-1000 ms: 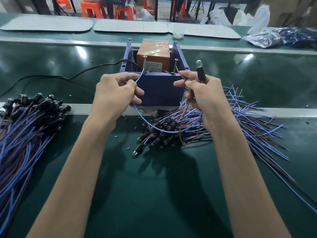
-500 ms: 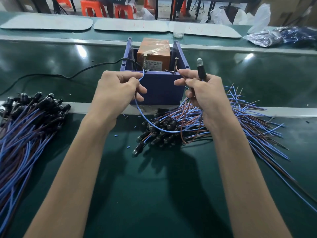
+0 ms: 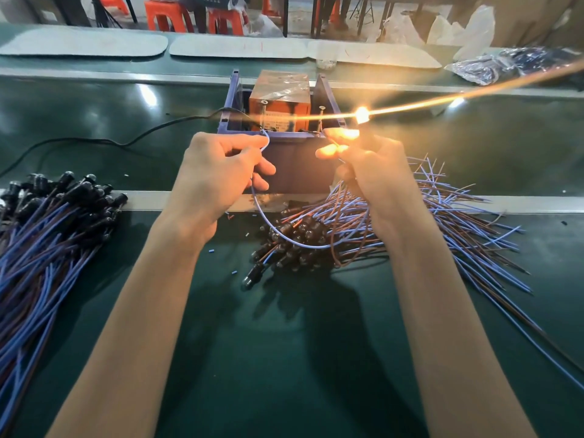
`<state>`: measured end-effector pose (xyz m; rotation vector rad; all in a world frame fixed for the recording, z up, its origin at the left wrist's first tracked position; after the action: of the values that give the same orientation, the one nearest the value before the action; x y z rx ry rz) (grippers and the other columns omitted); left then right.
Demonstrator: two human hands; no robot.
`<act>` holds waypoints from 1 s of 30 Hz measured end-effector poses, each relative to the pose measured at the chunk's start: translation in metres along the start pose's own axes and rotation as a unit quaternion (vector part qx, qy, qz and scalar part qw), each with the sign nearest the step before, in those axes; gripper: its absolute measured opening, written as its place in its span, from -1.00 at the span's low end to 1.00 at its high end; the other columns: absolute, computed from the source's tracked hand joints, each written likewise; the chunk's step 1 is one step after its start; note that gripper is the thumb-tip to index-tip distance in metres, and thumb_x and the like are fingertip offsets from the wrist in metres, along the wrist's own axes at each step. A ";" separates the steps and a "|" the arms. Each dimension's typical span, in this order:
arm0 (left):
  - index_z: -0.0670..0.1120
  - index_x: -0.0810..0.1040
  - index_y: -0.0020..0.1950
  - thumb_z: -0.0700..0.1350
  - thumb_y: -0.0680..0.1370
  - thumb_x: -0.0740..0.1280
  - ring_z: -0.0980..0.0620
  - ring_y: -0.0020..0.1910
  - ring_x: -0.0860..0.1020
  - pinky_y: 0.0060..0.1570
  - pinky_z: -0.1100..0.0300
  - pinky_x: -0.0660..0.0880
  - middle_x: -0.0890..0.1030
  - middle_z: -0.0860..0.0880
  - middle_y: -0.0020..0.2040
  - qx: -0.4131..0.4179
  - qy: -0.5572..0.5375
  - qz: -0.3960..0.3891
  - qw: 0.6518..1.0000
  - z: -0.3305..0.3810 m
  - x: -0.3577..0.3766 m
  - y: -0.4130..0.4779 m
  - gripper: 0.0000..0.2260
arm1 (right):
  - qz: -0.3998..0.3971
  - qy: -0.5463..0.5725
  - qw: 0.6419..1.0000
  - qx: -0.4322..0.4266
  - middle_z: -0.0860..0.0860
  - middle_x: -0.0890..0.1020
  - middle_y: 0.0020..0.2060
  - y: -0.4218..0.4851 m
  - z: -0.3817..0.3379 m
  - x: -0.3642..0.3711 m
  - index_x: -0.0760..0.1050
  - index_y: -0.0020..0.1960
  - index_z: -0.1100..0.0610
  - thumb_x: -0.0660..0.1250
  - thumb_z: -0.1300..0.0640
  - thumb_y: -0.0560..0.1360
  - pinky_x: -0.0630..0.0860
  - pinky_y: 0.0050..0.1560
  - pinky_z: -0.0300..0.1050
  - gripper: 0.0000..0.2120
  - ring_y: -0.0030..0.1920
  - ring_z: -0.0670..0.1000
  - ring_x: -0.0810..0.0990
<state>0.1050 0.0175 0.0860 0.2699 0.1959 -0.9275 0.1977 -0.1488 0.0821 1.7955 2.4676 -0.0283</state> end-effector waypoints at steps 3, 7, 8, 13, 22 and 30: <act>-0.11 0.65 0.11 -0.18 0.59 0.30 0.22 -0.52 0.52 -0.45 0.48 0.39 0.63 0.17 -0.42 0.005 0.008 0.000 1.000 0.001 0.000 0.000 -0.83 | 0.003 -0.003 1.000 0.005 -0.08 0.69 -0.29 0.001 0.000 0.000 0.58 0.16 0.18 0.22 0.30 0.57 0.29 -0.51 -0.45 -0.76 -0.51 -0.22 0.39; -0.10 0.66 0.08 -0.17 0.58 0.31 0.21 -0.52 0.52 -0.44 0.47 0.39 0.63 0.16 -0.41 0.005 0.008 -0.001 1.000 0.000 0.001 0.000 -0.84 | -0.002 0.009 1.000 0.000 -0.07 0.69 -0.30 -0.001 -0.002 0.001 0.60 0.06 0.11 0.22 0.32 0.56 0.29 -0.51 -0.46 -0.77 -0.52 -0.21 0.37; -0.09 0.66 0.08 -0.17 0.58 0.31 0.21 -0.52 0.52 -0.44 0.47 0.39 0.63 0.16 -0.41 0.004 0.008 -0.001 1.000 0.000 0.001 0.000 -0.84 | -0.004 0.014 1.000 -0.002 -0.08 0.69 -0.32 -0.001 -0.002 0.002 0.59 0.03 0.08 0.21 0.33 0.55 0.29 -0.50 -0.46 -0.76 -0.52 -0.21 0.36; -0.09 0.66 0.08 -0.17 0.59 0.31 0.19 -0.52 0.52 -0.45 0.49 0.39 0.64 0.17 -0.41 0.004 0.009 -0.003 1.000 0.001 0.003 -0.001 -0.85 | -0.005 0.006 1.000 0.001 -0.11 0.69 -0.34 -0.002 -0.002 0.001 0.60 0.07 0.10 0.22 0.31 0.56 0.29 -0.51 -0.48 -0.77 -0.53 -0.22 0.37; -0.08 0.65 0.10 -0.18 0.59 0.29 0.21 -0.50 0.53 -0.43 0.47 0.40 0.64 0.16 -0.40 0.001 0.015 -0.004 1.000 0.002 0.001 -0.002 -0.83 | -0.005 -0.027 1.000 0.010 -0.13 0.69 -0.33 -0.002 -0.002 -0.002 0.60 -0.04 0.02 0.24 0.25 0.57 0.36 -0.44 -0.41 -0.80 -0.51 -0.24 0.43; -0.06 0.60 -0.13 -0.27 0.58 0.21 0.16 -0.47 0.56 -0.22 0.33 0.50 0.64 0.08 -0.42 -0.061 0.085 -0.072 0.992 -0.015 -0.011 0.004 -0.78 | 0.024 -0.285 0.958 0.020 -0.01 0.62 -0.24 -0.005 -0.013 -0.014 0.64 -0.08 0.09 0.05 -0.21 0.61 0.33 -0.08 -0.16 -0.49 -0.10 0.02 0.54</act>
<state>0.1010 0.0332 0.0756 0.2223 0.4323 -1.0324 0.1967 -0.1628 0.0963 1.5725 2.0200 -0.5188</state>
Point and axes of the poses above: each hand's wrist, its own y-axis towards the middle knuckle, its own x-axis out of the palm, z = x × y, the point moved 5 cm from there along y, towards the middle knuckle
